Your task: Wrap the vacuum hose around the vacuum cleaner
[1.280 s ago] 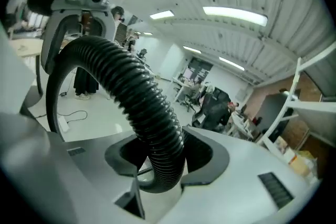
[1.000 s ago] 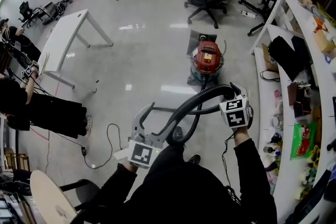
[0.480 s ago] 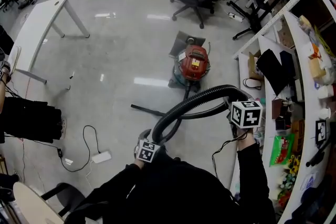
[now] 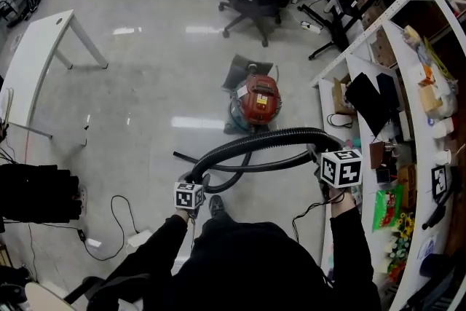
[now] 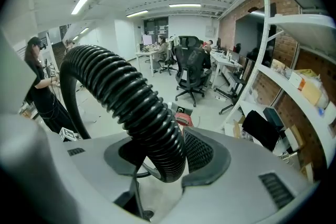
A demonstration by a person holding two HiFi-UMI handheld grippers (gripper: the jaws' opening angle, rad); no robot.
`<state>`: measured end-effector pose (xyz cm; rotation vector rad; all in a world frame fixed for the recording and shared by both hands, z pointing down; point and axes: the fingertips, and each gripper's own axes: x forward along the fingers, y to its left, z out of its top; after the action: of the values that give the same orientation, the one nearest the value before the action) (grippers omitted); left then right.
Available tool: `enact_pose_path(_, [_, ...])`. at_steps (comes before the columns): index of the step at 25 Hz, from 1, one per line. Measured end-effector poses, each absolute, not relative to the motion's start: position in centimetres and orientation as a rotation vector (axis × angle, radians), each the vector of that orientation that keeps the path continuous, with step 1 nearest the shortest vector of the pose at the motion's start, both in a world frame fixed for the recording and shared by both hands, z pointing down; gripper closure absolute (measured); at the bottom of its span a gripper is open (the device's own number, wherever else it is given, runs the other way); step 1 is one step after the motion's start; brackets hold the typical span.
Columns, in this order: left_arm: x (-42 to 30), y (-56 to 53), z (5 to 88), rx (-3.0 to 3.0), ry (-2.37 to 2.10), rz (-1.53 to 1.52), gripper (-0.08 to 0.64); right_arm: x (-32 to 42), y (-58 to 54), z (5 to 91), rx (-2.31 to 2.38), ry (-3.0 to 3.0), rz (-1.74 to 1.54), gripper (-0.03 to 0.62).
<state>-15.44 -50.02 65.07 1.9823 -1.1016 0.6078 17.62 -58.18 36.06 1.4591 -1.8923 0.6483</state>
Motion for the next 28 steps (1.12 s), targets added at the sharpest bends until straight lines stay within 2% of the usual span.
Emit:
enact_pose_path(5, [-17.9,-57.1,60.9,2.012,-1.225,0.493,0.341,19.5,-58.4,37.5,1.471,-1.874,0.694,0.394])
enact_pose_path(11, [-17.0,-63.0,57.8,2.091,-1.259,0.511,0.342,23.5,-59.0,41.4,1.434,-1.85,0.766,0.396])
enact_pose_path(20, [-11.9,-67.4,54.5,2.106,-1.335,0.598,0.351,31.5,-62.6,48.0,1.34,-1.844,0.883,0.396])
enact_pose_path(28, [-5.0,-72.5,53.6,2.129,-1.369,0.851,0.357,40.2,-66.5,55.5,1.287,-1.804,1.029,0.396])
